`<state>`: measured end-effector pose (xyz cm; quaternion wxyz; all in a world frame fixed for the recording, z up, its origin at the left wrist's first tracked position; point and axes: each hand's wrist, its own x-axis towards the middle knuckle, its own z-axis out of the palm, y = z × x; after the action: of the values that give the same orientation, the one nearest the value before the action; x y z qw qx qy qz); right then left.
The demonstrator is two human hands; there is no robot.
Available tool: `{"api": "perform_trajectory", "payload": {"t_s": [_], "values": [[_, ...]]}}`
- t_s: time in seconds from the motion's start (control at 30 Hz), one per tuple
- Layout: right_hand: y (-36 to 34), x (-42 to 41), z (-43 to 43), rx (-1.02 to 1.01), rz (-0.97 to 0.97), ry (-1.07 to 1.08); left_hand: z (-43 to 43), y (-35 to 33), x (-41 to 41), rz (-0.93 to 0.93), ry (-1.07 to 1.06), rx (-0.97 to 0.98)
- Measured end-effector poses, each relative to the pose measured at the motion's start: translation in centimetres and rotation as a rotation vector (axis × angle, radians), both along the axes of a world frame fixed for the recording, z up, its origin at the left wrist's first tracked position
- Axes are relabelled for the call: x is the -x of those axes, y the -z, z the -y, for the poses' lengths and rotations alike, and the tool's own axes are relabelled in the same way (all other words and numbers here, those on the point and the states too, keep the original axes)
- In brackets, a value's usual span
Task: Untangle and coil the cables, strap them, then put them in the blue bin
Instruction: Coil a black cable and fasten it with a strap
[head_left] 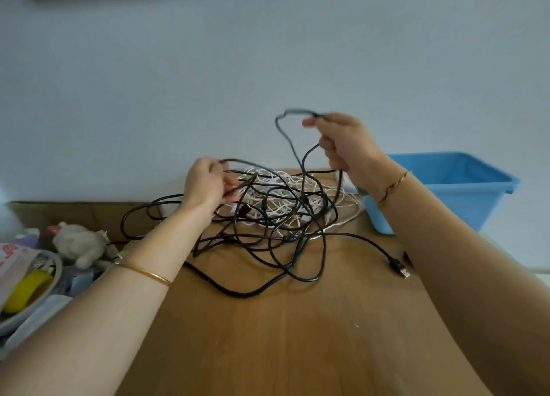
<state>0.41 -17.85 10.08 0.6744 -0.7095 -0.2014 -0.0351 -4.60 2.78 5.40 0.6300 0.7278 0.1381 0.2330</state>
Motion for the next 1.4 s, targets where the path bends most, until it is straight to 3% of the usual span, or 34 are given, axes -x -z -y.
{"api": "perform_trajectory", "payload": {"t_s": [0.1, 0.17, 0.3, 0.33, 0.4, 0.47, 0.5, 0.6, 0.7, 0.87, 0.97, 1.07, 1.17, 1.23, 1.37, 1.4], "values": [[3.0, -1.2, 0.6, 0.567, -0.021, 0.217, -0.2, -2.1, 0.7, 0.185, -0.080, 0.025], [5.3, -1.8, 0.8, 0.824, -0.015, 0.247, -0.2, -3.3, 1.0, 0.257, -0.123, 0.009], [6.5, -0.8, 0.4, 1.001, 0.062, 0.370, 0.1, -5.2, 0.8, 0.309, -0.157, -0.006], [5.9, -0.1, 0.0, 0.938, 0.146, 0.375, 0.2, -5.5, 0.7, 0.308, -0.147, -0.023], [4.1, 1.5, -1.0, 0.595, 0.263, 0.250, 0.8, -5.8, 0.6, 0.294, -0.119, -0.053], [2.3, 3.2, -2.2, 0.245, 0.238, 0.049, 1.5, -5.8, 0.4, 0.283, -0.083, -0.064], [1.7, 3.9, -2.7, 0.174, 0.236, -0.002, 1.8, -5.8, 0.4, 0.278, -0.056, -0.066], [1.1, 4.7, -3.6, 0.290, 0.351, -0.074, 2.3, -5.5, 0.6, 0.257, 0.047, -0.083], [1.5, 4.0, -3.9, 0.319, 0.411, 0.042, 1.8, -4.9, 0.7, 0.241, 0.058, -0.101], [1.1, 1.4, -1.8, -0.424, 0.009, 0.484, -1.9, -3.3, 0.7, 0.109, -0.142, -0.269], [1.8, 0.0, -0.3, -0.595, -0.076, 0.610, -3.7, -1.8, 0.7, -0.026, -0.177, -0.335], [3.4, -1.0, -0.1, -0.595, -0.194, 0.589, -4.1, -0.9, 0.6, -0.090, -0.158, -0.369], [4.6, -1.5, -0.6, -0.474, -0.263, 0.544, -3.7, -1.1, 0.5, -0.075, -0.139, -0.365], [5.1, -1.6, -0.8, -0.286, -0.259, 0.510, -3.3, -1.7, 0.5, -0.019, -0.126, -0.336], [6.1, -1.4, -1.5, 0.447, -0.119, 0.431, -2.3, -4.2, 1.2, 0.138, -0.048, -0.259], [6.2, -1.0, -1.7, 0.548, -0.036, 0.432, -1.9, -5.0, 1.4, 0.165, -0.012, -0.262]]}}
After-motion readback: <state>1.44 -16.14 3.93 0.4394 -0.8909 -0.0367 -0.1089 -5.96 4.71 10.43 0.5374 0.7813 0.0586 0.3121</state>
